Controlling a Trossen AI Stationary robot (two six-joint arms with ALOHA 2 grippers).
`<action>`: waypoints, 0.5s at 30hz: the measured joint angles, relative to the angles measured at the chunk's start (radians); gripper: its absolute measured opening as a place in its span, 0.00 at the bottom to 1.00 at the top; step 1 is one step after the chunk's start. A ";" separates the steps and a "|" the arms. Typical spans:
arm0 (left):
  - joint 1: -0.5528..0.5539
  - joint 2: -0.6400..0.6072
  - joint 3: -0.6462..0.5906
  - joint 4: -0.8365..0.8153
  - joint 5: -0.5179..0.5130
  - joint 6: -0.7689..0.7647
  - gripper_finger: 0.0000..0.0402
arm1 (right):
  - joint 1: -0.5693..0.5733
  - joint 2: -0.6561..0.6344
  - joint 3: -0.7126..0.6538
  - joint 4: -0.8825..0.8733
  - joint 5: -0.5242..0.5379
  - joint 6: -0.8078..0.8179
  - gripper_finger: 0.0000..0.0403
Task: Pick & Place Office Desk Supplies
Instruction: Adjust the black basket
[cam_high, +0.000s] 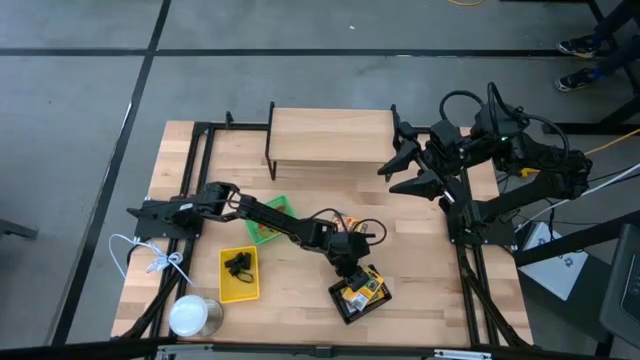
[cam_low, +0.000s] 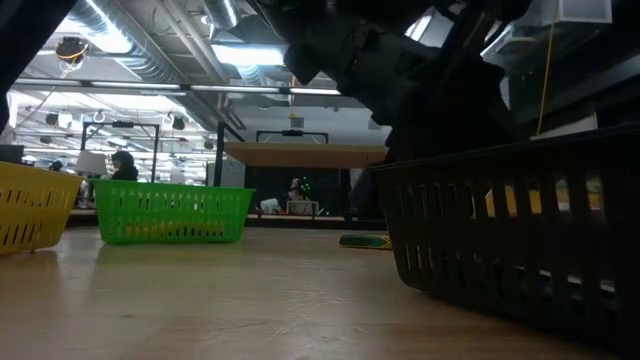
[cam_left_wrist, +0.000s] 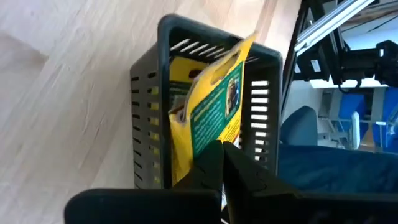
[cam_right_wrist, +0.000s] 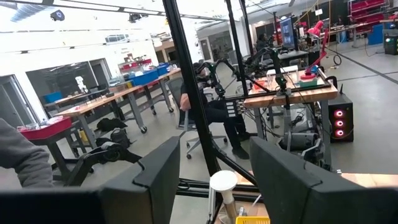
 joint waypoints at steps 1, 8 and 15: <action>0.000 0.000 0.000 0.008 -0.018 0.008 0.00 | 0.000 0.000 0.000 0.000 0.000 0.003 0.48; 0.001 -0.023 0.101 -0.093 -0.212 0.216 0.00 | 0.000 0.000 0.000 0.000 0.000 0.009 0.48; -0.020 -0.020 0.247 -0.433 -0.418 0.512 0.00 | 0.008 -0.030 0.011 -0.121 0.193 -0.110 0.48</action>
